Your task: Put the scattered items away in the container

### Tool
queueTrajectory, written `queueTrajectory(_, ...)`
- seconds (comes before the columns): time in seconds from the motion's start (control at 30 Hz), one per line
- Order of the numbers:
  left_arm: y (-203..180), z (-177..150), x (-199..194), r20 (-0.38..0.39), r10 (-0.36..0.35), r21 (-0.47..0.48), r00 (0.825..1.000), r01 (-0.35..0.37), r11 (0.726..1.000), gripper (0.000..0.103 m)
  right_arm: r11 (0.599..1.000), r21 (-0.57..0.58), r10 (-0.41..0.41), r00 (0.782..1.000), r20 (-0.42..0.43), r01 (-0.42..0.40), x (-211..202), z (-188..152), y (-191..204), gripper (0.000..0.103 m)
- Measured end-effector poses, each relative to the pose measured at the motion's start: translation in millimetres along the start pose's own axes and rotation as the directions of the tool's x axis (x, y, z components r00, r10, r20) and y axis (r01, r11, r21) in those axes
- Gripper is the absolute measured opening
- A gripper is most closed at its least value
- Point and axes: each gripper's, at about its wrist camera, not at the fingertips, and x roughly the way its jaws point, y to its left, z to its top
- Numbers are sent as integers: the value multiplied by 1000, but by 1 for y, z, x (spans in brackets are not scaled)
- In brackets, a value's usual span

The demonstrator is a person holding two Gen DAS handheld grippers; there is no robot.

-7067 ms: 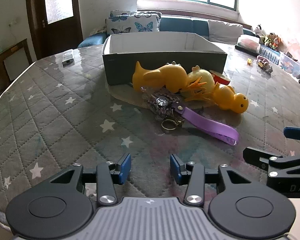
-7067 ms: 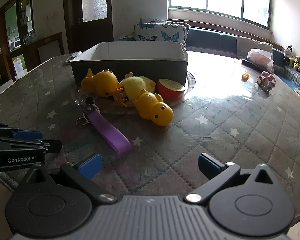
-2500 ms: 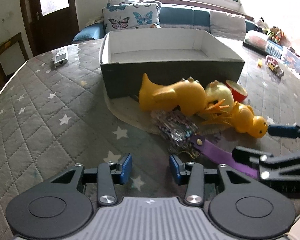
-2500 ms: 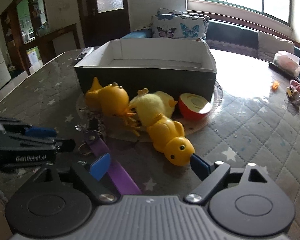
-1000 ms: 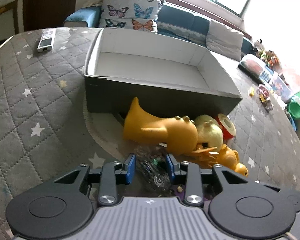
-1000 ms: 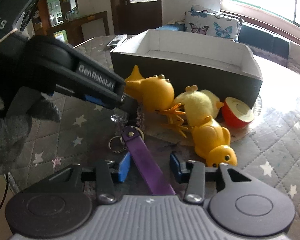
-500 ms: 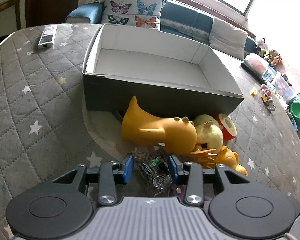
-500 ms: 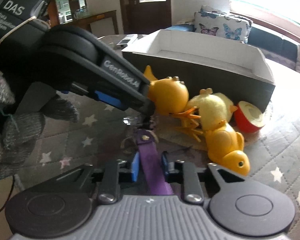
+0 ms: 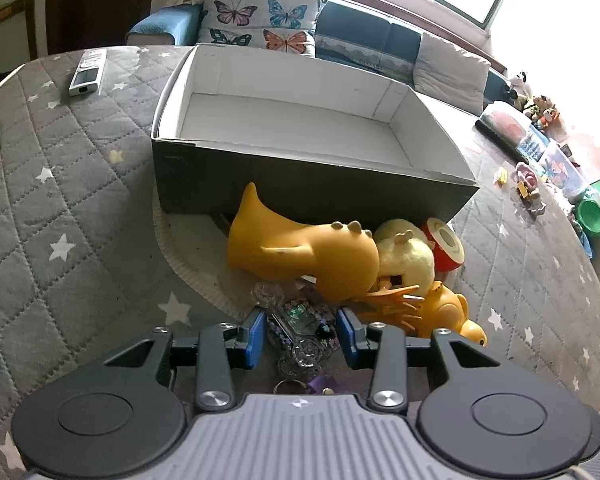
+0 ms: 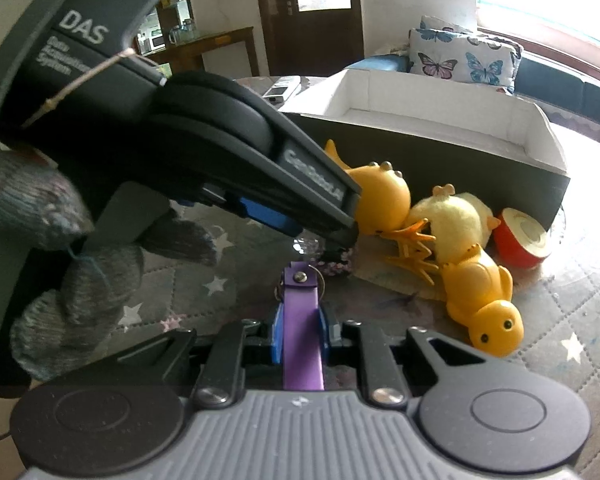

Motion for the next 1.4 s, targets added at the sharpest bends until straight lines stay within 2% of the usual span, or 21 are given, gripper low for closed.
queueTrajectory(0.13, -2, -2, -1, 8, 3, 17, 1000, -3, 1000, 42, 1000, 5, -13, 1000, -5, 13, 4, 0, -1, 16)
queueTrajectory(0.23, 2, -1, -1, 14, -6, 11, 1000, 5, 1000, 38, 1000, 14, -24, 1000, -4, 24, 4, 0, -4, 16)
queueTrajectory(0.37, 6, 1, -4, 31, -15, 1, 999, 15, 1000, 22, 999, 21, -37, 999, 0, 37, 2, 0, -7, 16)
queueTrajectory(0.43, 9, 2, -5, 37, -24, -12, 999, 25, 1000, 17, 999, 24, -43, 999, -3, 43, 2, 0, -8, 16)
queueTrajectory(0.5, 11, 3, -7, 49, -20, -13, 999, 21, 1000, 7, 999, 25, -42, 999, -8, 42, 3, -1, -8, 17)
queueTrajectory(0.6, 13, 4, -8, 54, -23, -9, 998, 23, 1000, 6, 998, 24, -51, 999, -9, 51, 5, -1, -7, 20)
queueTrajectory(0.87, 15, 1, -10, 76, -33, -1, 997, 33, 999, 5, 998, 25, -58, 998, -15, 58, 11, 0, -5, 20)
queueTrajectory(0.93, 16, 1, -12, 85, -45, -7, 995, 45, 999, 0, 998, 30, -53, 999, -15, 53, 10, 0, -6, 20)
queueTrajectory(1.07, 13, 3, -17, 95, -69, 29, 993, 66, 997, 0, 998, 41, -51, 999, -1, 51, 9, 3, -8, 22)
queueTrajectory(1.17, 11, 1, -17, 83, -74, 39, 994, 71, 997, 3, 998, 45, -49, 999, 8, 49, 6, 5, -10, 24)
queueTrajectory(1.23, 10, -2, -18, 83, -69, 38, 994, 66, 997, 4, 998, 46, -51, 999, 7, 51, 4, 5, -12, 32)
queueTrajectory(1.27, 10, -4, -19, 83, -65, 37, 994, 63, 997, 4, 998, 47, -51, 999, 4, 51, 3, 5, -13, 33)
queueTrajectory(1.4, 12, -11, -25, 77, -62, 27, 995, 61, 998, 12, 998, 52, -33, 999, -25, 35, 2, -1, -17, 32)
